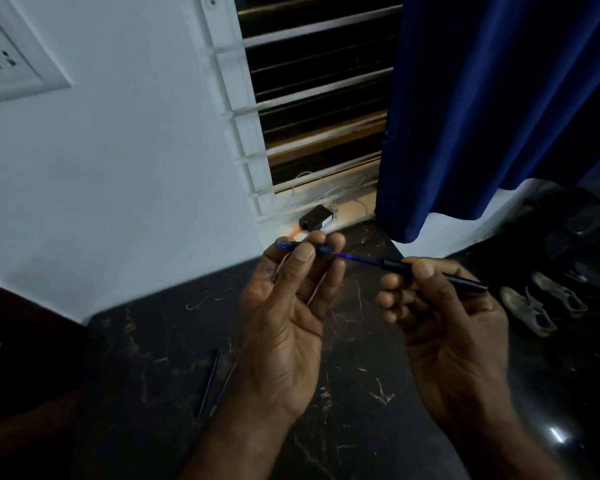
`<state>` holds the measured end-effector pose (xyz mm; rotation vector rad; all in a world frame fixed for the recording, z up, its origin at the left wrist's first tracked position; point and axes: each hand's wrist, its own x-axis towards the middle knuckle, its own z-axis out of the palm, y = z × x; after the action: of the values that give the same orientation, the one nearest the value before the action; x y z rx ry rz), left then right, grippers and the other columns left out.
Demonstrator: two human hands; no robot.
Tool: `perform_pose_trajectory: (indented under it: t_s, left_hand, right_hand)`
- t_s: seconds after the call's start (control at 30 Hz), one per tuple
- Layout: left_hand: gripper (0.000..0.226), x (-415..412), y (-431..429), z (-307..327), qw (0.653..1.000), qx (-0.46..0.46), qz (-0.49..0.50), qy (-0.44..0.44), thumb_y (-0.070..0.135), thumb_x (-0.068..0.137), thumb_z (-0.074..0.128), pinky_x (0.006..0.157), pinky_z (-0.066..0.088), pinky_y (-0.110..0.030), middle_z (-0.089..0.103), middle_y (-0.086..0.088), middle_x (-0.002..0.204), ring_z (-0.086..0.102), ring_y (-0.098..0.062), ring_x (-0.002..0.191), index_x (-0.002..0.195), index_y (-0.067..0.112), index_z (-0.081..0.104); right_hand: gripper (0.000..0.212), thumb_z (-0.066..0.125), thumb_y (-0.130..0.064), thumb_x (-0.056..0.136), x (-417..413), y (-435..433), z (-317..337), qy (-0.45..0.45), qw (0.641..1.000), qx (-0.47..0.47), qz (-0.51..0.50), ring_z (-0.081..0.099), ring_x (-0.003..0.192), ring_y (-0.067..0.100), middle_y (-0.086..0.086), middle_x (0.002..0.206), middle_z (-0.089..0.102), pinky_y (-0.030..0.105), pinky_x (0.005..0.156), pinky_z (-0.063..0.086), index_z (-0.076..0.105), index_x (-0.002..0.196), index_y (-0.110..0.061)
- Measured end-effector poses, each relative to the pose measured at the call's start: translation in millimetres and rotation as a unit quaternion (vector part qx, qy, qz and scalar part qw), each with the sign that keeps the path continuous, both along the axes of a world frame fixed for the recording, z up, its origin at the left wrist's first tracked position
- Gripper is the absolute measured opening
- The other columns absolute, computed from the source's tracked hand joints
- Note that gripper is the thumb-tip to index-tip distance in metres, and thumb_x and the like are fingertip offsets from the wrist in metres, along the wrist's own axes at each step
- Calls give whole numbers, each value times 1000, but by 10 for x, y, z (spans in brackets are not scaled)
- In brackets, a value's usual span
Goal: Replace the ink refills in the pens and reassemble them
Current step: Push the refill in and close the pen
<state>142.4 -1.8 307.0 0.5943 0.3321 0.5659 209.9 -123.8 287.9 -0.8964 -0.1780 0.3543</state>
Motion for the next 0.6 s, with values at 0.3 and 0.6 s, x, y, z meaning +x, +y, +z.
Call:
perform_pose_trajectory:
  t_s: [0.3, 0.6]
  left_hand:
    - [12, -83, -35, -4, 991, 133, 14, 20, 15, 80, 76, 74, 63, -26, 78, -8, 102, 77, -22, 100, 86, 24, 79]
    - [24, -207, 21, -145, 992, 124, 5, 35, 26, 65, 86, 64, 61, -23, 77, -5, 103, 76, -15, 92, 88, 26, 80]
  right_hand:
    - [12, 63, -9, 88, -62, -97, 28, -36, 999, -11, 2, 70, 64, 31, 23, 78, 72, 31, 54, 55, 69, 94, -1]
    - [13, 62, -4, 89, -135, -55, 23, -115, 993, -26, -1, 71, 69, 35, 24, 80, 73, 33, 57, 56, 73, 95, -5]
